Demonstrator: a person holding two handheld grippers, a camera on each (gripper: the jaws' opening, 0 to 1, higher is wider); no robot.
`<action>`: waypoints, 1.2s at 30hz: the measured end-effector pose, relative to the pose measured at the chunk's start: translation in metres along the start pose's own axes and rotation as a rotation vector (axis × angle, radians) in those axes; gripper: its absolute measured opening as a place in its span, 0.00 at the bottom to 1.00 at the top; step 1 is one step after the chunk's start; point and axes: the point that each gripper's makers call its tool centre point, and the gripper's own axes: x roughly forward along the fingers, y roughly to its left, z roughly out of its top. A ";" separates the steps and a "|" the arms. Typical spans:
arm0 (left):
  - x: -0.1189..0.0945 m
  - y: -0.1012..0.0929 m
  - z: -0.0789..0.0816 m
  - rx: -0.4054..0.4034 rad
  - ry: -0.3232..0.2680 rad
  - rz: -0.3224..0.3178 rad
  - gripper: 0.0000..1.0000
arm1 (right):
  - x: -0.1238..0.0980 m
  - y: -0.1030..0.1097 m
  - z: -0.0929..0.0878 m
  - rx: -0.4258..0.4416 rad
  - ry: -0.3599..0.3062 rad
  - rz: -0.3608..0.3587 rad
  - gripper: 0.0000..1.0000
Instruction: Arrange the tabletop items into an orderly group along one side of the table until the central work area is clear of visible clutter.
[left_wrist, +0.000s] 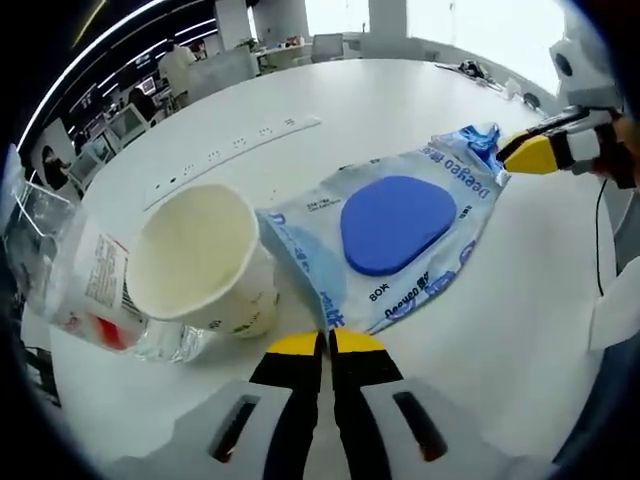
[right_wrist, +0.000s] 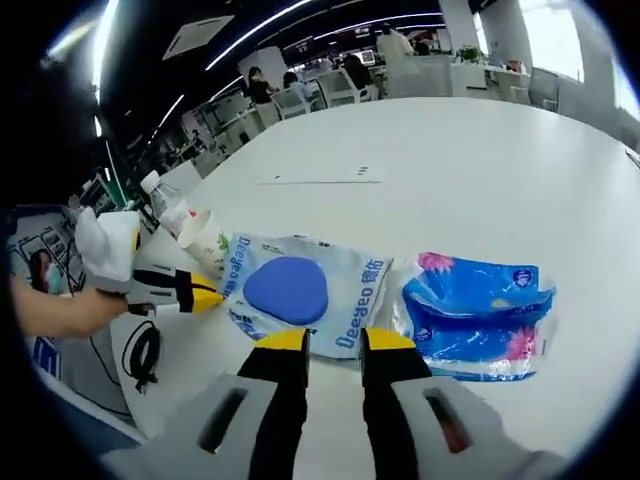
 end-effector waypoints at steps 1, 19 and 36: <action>0.000 0.000 0.000 -0.001 -0.001 0.001 0.00 | -0.003 0.001 -0.002 -0.002 0.000 0.002 0.21; 0.000 -0.001 0.000 0.046 -0.014 0.011 0.00 | -0.038 -0.010 -0.022 -0.005 -0.025 -0.028 0.34; 0.000 -0.001 0.000 0.085 -0.021 0.020 0.01 | -0.068 -0.020 -0.069 0.032 0.013 -0.065 0.49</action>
